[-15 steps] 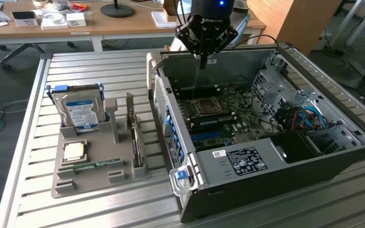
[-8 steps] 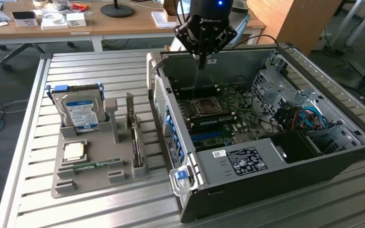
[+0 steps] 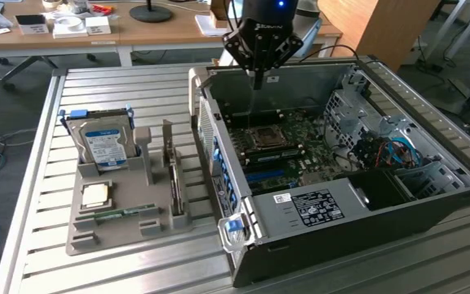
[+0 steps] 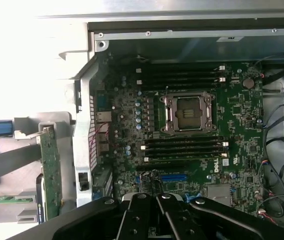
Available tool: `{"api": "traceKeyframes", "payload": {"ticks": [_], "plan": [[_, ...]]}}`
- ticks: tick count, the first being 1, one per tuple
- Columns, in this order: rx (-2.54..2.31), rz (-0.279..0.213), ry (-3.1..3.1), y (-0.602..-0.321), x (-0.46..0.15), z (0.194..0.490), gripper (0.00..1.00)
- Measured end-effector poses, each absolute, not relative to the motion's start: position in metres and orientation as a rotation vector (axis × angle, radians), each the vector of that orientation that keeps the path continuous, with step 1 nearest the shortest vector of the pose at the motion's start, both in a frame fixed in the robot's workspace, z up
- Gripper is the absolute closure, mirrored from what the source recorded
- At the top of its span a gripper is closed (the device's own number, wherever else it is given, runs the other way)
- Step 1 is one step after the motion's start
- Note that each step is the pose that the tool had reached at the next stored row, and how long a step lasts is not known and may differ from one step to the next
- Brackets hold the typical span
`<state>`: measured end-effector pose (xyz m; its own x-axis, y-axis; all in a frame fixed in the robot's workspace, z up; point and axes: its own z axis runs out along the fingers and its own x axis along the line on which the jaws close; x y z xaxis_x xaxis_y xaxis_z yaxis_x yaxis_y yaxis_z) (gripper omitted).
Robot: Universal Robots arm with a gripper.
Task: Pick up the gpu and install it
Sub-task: 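Reach for the gpu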
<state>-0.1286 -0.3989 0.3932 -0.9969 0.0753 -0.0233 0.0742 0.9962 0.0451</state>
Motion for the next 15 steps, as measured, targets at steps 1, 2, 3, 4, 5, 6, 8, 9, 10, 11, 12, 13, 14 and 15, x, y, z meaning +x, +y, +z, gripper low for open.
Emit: {"api": "traceKeyframes", "payload": {"ticks": [1, 2, 3, 4, 5, 6, 8, 9, 10, 11, 12, 13, 14, 15], "plan": [[0.117, 0.069, 3.114, -0.3988, -0.1291, 0.3932, 0.89], [0.117, 0.069, 3.114, -0.3988, -0.1294, 0.3932, 0.89], [0.117, 0.069, 3.114, -0.3988, -0.1298, 0.3933, 0.89], [0.117, 0.069, 3.114, -0.3988, -0.1304, 0.3932, 0.89], [0.117, 0.069, 3.114, -0.3989, -0.131, 0.3932, 0.89], [0.117, 0.069, 3.114, -0.3989, -0.1316, 0.3932, 0.89], [0.117, 0.069, 3.114, -0.3988, -0.1326, 0.3932, 0.89], [0.117, 0.069, 3.114, -0.3988, -0.133, 0.3932, 0.89], [0.116, 0.069, 3.114, -0.3988, -0.1332, 0.3932, 0.89], [0.117, 0.069, 3.114, -0.3989, -0.1336, 0.3932, 0.89], [0.117, 0.069, 3.114, -0.3988, -0.1339, 0.3932, 0.89], [0.117, 0.069, 3.114, -0.3988, -0.1342, 0.3932, 0.89], [0.117, 0.069, 3.114, -0.3988, -0.1345, 0.3933, 0.89], [0.117, 0.069, 3.114, -0.3988, -0.1347, 0.3933, 0.89]]}}
